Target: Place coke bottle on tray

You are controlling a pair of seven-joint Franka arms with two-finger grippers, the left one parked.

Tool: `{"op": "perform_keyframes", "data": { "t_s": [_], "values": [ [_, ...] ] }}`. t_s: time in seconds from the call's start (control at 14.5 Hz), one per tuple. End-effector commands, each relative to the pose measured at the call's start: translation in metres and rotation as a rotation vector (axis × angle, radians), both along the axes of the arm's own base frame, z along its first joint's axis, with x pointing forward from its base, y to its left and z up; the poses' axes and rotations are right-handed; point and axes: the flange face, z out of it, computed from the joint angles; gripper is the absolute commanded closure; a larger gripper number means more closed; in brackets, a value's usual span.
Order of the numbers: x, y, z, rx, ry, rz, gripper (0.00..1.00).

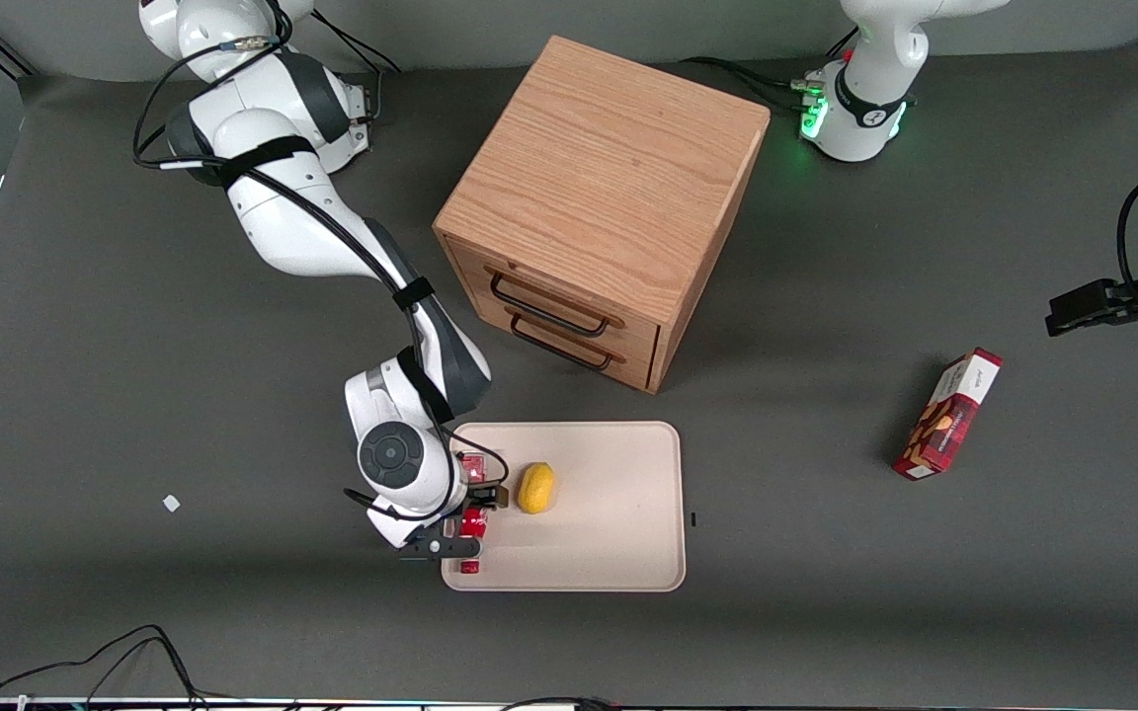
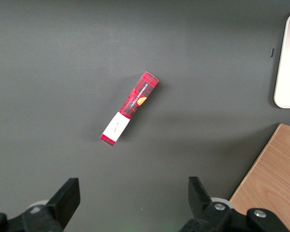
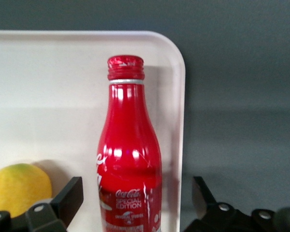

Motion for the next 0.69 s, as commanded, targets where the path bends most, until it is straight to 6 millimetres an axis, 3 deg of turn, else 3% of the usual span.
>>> {"op": "perform_keyframes", "data": {
  "t_s": [0.0,0.28,0.62],
  "values": [
    [-0.006,-0.005,0.034,-0.009,0.035,0.004,0.00],
    [-0.027,-0.043,0.093,0.003,0.116,-0.032,0.00],
    [-0.081,-0.124,0.175,0.059,0.154,-0.038,0.00]
  ]
}}
